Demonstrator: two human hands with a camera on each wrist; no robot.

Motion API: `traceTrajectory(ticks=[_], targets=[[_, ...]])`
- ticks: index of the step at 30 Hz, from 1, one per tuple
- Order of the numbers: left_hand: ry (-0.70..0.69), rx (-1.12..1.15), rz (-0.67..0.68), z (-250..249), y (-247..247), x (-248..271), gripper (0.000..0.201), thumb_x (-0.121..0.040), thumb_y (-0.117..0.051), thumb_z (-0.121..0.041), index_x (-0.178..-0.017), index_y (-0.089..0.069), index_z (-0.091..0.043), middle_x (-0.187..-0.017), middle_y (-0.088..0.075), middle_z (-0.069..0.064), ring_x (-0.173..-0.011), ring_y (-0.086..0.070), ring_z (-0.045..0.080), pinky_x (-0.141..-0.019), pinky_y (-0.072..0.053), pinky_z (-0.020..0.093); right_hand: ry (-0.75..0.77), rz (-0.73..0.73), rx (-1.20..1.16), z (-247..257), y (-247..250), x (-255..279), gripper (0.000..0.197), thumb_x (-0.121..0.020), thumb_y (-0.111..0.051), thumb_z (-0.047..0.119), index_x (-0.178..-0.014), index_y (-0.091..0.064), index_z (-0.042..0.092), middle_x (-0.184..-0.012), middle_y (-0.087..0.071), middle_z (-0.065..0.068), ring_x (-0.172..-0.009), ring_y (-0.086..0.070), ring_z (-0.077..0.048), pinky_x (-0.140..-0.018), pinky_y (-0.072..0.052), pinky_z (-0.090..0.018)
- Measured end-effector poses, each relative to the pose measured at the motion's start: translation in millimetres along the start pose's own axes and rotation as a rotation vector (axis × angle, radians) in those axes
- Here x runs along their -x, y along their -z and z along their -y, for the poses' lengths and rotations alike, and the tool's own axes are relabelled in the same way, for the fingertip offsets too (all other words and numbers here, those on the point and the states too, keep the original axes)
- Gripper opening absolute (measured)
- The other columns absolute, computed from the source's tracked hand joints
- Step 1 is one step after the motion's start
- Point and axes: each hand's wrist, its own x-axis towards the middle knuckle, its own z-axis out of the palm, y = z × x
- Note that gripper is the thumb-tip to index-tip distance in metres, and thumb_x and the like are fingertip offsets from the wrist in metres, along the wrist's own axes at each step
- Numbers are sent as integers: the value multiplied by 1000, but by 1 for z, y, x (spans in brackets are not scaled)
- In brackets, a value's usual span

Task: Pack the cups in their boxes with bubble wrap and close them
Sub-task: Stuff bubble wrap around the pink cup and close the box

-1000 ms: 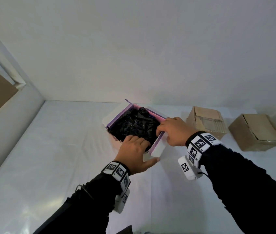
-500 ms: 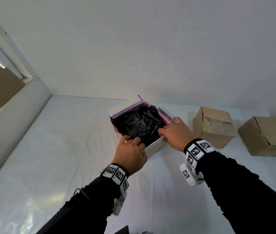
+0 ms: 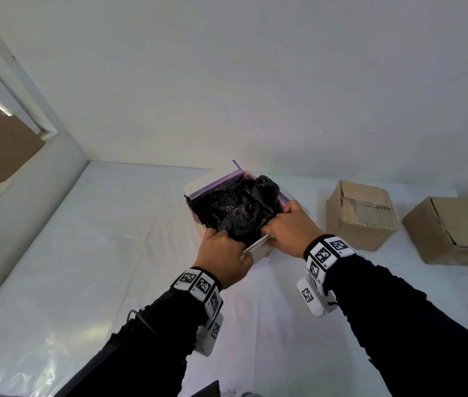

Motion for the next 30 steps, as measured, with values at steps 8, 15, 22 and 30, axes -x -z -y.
traceTrajectory(ticks=[8,15,22,30], targets=[[-84,-84,15,-9,8,0,38,-85,-34,-37,-61,-57,-19,-50,-57,-1,-45,-43,23,-67,-35,31,-74,-94,107,-4,3,9,32,-86,-58,48,-106,-63,24,-103,-65,9,-117,-41,-19,-93,-16,-40],[-101,54,140,-32,16,3,47,-94,-36,-56,-88,-59,-16,-81,-66,3,-77,-59,23,-87,-36,33,-104,12,27,-19,14,13,31,-83,-50,9,-109,-59,22,-114,-56,7,-126,-31,-17,-97,-15,-40],[-139,395,239,-9,56,-29,30,-70,-70,-43,-96,-65,-29,-84,-68,-15,-78,-62,6,-75,-55,30,-232,-408,-580,-16,40,7,12,-81,-65,27,-87,-55,24,-86,-60,5,-76,-59,-16,-72,-49,-34],[-65,481,278,27,84,-83,41,-83,-55,-13,-123,-57,-19,-128,-56,2,-116,-53,20,-100,-41,31,-246,-57,-307,-10,22,-11,62,-80,-54,18,-139,-35,25,-119,-63,3,-105,-60,-24,-90,-34,-38]])
